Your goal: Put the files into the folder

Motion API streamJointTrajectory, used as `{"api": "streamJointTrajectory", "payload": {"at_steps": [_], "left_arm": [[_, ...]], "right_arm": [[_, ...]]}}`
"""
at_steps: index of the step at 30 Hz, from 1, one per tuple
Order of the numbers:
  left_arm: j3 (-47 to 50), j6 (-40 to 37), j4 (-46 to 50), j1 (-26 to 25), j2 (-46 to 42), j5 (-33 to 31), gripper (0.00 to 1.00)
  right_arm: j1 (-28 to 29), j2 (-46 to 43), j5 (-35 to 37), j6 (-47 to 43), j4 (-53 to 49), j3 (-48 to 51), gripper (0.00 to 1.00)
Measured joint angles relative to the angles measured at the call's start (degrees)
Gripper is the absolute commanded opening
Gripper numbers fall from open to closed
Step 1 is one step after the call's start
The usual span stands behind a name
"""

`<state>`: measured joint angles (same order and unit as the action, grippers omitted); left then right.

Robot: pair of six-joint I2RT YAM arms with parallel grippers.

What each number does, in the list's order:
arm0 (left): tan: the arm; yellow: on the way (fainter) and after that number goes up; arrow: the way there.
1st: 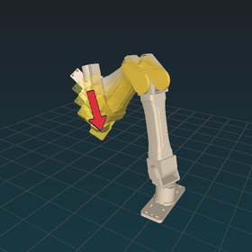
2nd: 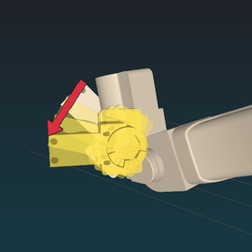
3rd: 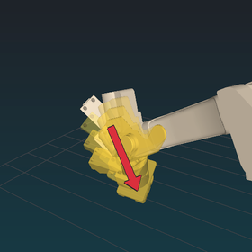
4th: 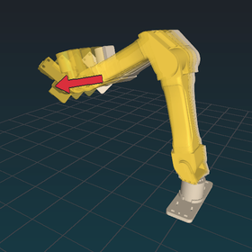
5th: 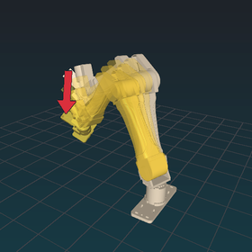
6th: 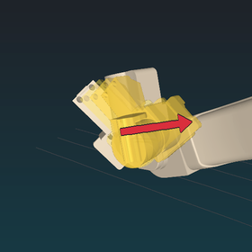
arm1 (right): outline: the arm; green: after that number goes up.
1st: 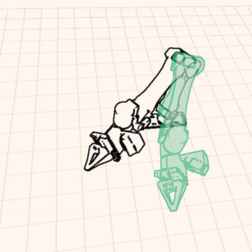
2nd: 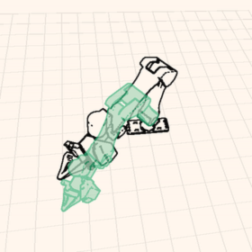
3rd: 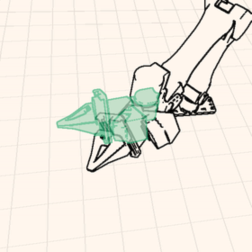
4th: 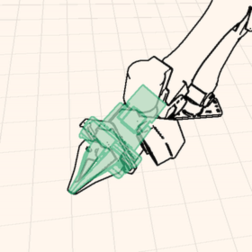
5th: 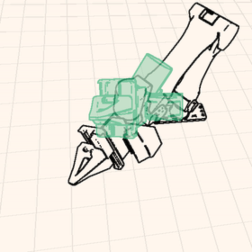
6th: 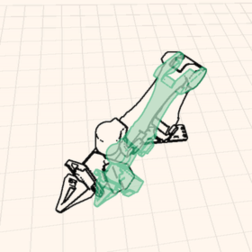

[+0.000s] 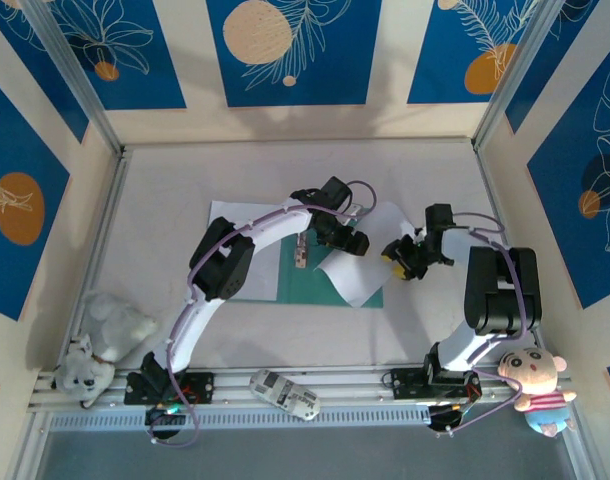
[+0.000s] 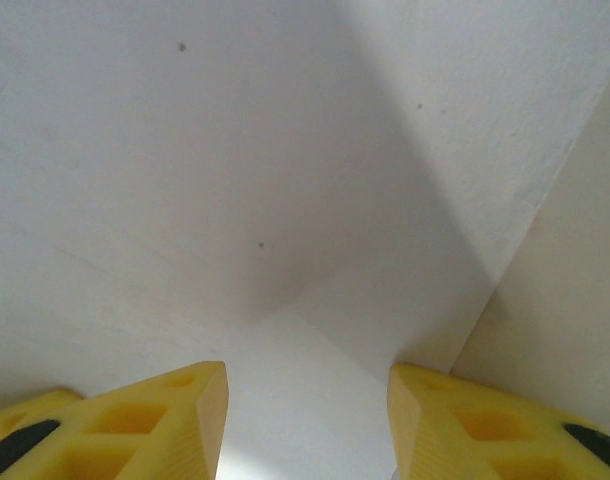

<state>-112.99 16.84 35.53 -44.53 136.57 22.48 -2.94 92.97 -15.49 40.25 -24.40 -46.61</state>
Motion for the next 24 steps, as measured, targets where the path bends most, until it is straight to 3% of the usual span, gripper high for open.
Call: {"api": "streamJointTrajectory", "payload": {"at_steps": [7, 12, 24], "left_arm": [[0.2, 3.9, -0.1, 0.0, 0.0, 0.2, 0.68], [0.6, 8.3, -0.1, 0.1, 0.0, 1.7, 0.62], [9.2, 22.3, -5.6, 1.6, -4.7, 7.7, 0.47]], "right_arm": [[0.3, -1.6, 0.0, 0.1, -2.0, -1.8, 0.48], [-0.1, -7.6, -0.9, 0.1, -3.9, -2.1, 0.48], [-3.3, -20.9, -11.5, 0.6, -7.0, 1.0, 0.50]]}}
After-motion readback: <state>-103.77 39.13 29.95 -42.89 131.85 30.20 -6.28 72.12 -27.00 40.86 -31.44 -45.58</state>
